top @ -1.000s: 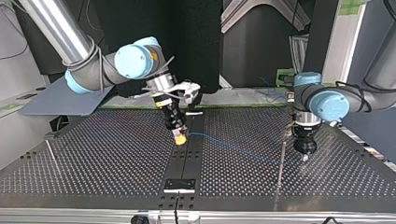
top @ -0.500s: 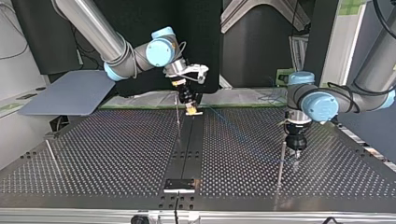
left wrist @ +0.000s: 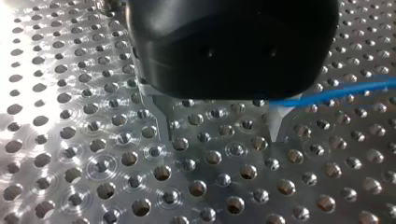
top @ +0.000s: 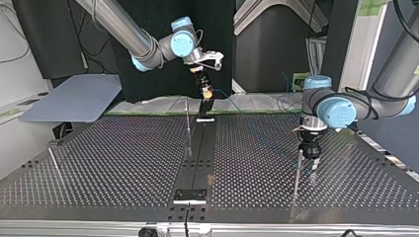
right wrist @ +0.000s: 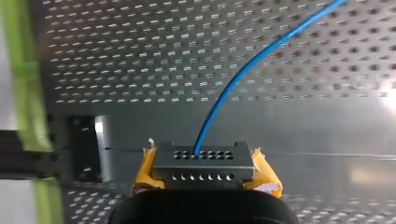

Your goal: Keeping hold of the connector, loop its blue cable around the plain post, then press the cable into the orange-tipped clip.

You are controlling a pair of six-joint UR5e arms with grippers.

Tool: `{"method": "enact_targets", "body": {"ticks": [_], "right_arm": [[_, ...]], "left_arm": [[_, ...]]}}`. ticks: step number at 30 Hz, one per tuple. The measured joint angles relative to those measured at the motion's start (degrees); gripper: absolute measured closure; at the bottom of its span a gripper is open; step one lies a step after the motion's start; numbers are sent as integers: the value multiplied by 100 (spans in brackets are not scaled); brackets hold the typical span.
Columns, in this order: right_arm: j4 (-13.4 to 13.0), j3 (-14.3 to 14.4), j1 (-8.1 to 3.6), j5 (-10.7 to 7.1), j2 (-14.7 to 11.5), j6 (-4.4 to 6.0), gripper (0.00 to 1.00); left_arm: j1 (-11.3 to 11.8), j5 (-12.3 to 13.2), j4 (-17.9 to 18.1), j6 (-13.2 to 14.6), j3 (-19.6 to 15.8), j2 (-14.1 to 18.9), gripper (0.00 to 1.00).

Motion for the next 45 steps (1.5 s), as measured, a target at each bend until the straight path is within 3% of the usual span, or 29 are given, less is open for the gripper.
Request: {"method": "enact_targets", "body": {"ticks": [7,10,19,34,39,45], "right_arm": [[-216,65,5,41,355,68,100],[-291,65,-30,59,526,159,100],[-655,67,-132,297,1084,333,100],[-1208,66,-465,634,1928,566,100],[-1377,67,-613,812,2221,709,100],[-1522,67,-809,877,2562,783,100]], "left_arm": [[-18,14,-13,-23,0,2,0],[-21,13,-14,-32,0,1,0],[-34,15,-14,-82,0,2,0],[-52,-7,-14,-126,0,2,0],[-62,-9,-14,-139,0,0,0],[-81,-14,-14,-141,0,0,0]]}}
